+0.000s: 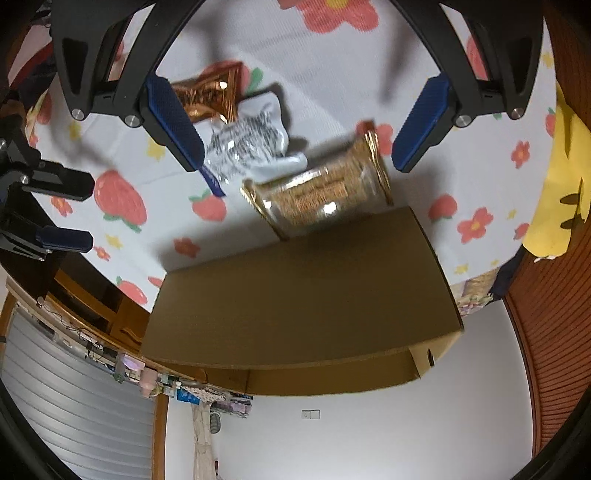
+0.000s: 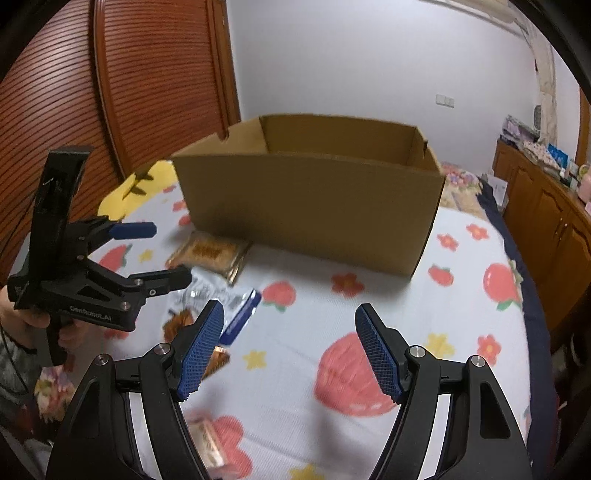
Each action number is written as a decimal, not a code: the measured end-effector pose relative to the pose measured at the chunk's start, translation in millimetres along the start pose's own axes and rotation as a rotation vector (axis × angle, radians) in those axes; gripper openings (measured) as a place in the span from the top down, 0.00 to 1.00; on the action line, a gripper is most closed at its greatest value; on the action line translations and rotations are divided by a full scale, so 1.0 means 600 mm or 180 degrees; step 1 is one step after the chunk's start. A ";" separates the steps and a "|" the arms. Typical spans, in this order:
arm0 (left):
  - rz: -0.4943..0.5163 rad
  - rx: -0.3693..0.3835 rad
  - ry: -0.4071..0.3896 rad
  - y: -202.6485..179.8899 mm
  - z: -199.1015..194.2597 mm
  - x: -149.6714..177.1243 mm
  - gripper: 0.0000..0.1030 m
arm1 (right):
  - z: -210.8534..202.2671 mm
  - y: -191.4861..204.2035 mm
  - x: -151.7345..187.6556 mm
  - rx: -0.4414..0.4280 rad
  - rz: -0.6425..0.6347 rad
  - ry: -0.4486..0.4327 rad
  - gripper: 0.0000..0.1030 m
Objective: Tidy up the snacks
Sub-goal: 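Move both tools back toward the remaining snacks on the table, then grasp the clear wrapped bar with the right tool while the left tool grasps the copper candy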
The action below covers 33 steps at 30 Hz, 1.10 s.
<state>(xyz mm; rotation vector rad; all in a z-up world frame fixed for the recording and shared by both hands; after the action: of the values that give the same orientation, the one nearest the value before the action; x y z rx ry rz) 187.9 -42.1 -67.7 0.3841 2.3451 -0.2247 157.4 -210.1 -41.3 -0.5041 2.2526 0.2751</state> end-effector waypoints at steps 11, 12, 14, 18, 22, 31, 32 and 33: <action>-0.0136 0.0207 0.0106 0.010 -0.005 0.053 0.01 | 0.016 0.037 0.067 -0.0189 -0.0023 0.0268 0.27; -0.0149 0.0226 0.0118 0.011 -0.005 0.057 0.01 | 0.017 0.039 0.073 -0.0207 -0.0022 0.0292 0.27; -0.0158 0.0249 0.0133 0.013 -0.006 0.062 0.01 | 0.018 0.043 0.082 -0.0244 -0.0018 0.0332 0.27; -0.0168 0.0339 0.0083 0.014 -0.017 0.067 0.01 | 0.022 0.053 0.102 -0.0362 0.0020 0.0450 0.27; -0.0152 0.0366 0.0069 0.013 -0.021 0.068 0.02 | 0.021 0.062 0.114 -0.0367 -0.0007 0.0486 0.26; 0.0008 0.0395 0.0022 0.002 -0.031 0.070 0.08 | 0.013 0.089 0.125 -0.0281 -0.0298 0.0516 0.42; 0.0026 0.0392 0.0022 0.000 -0.031 0.069 0.09 | 0.013 0.091 0.125 -0.0274 -0.0331 0.0519 0.50; 0.0062 0.0384 0.0017 -0.003 -0.032 0.068 0.10 | 0.012 0.092 0.126 -0.0259 -0.0368 0.0516 0.56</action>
<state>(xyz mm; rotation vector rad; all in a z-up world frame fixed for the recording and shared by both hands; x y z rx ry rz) 146.6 -30.0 -82.4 0.4663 2.3384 -0.3571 92.0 -178.2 -100.6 -0.7200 2.3654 0.2761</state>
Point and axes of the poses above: each gripper's, at about its wrist camera, not at the fingertips, and z roughly the way its jaws point, y to its left, x to its underside, the point moved 3 cm from there along z, roughly the way its jaws point, and after that the axes turned 2 degrees about -z, right-handed, at the moved point
